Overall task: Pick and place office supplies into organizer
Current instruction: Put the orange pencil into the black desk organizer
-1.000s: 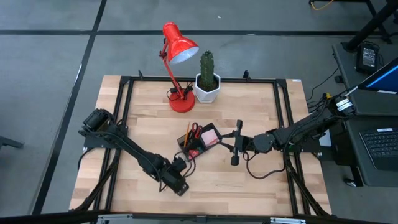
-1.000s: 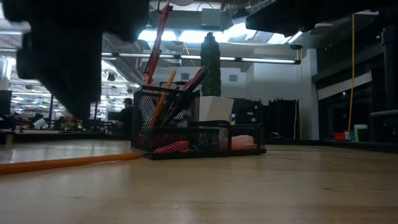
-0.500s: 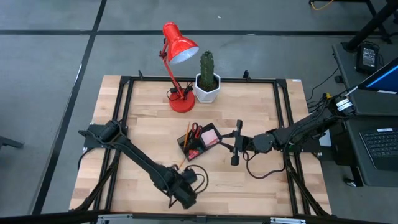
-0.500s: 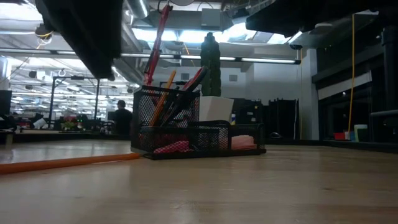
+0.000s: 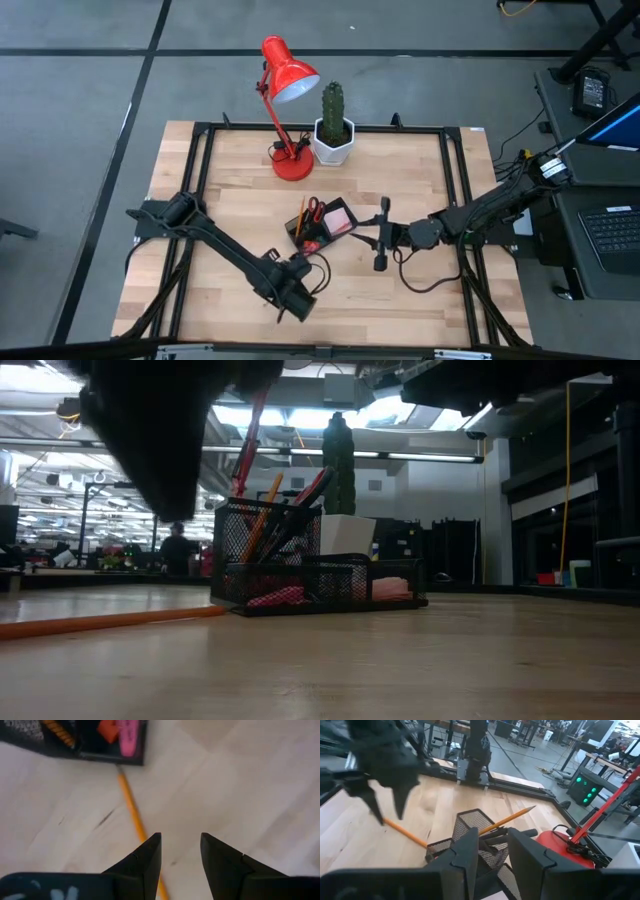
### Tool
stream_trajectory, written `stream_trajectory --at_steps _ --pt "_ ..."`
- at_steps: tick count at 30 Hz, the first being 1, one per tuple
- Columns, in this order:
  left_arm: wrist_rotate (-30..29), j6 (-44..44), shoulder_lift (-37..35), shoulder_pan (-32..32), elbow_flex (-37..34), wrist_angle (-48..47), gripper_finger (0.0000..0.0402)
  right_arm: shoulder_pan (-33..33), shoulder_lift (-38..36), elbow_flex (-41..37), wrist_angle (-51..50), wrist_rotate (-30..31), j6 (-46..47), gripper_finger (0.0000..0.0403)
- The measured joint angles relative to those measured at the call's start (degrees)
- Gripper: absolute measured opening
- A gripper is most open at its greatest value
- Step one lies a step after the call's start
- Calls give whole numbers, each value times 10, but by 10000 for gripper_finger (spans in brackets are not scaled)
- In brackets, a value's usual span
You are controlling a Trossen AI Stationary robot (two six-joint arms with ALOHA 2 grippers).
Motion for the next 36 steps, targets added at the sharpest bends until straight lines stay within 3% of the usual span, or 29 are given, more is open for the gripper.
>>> stream_trajectory --at_steps 10,36 --pt "27 -32 1 19 -61 -2 130 3 0 0 -30 0 27 108" --pt "124 -43 -5 43 -172 129 129 3 0 0 -54 0 32 108"
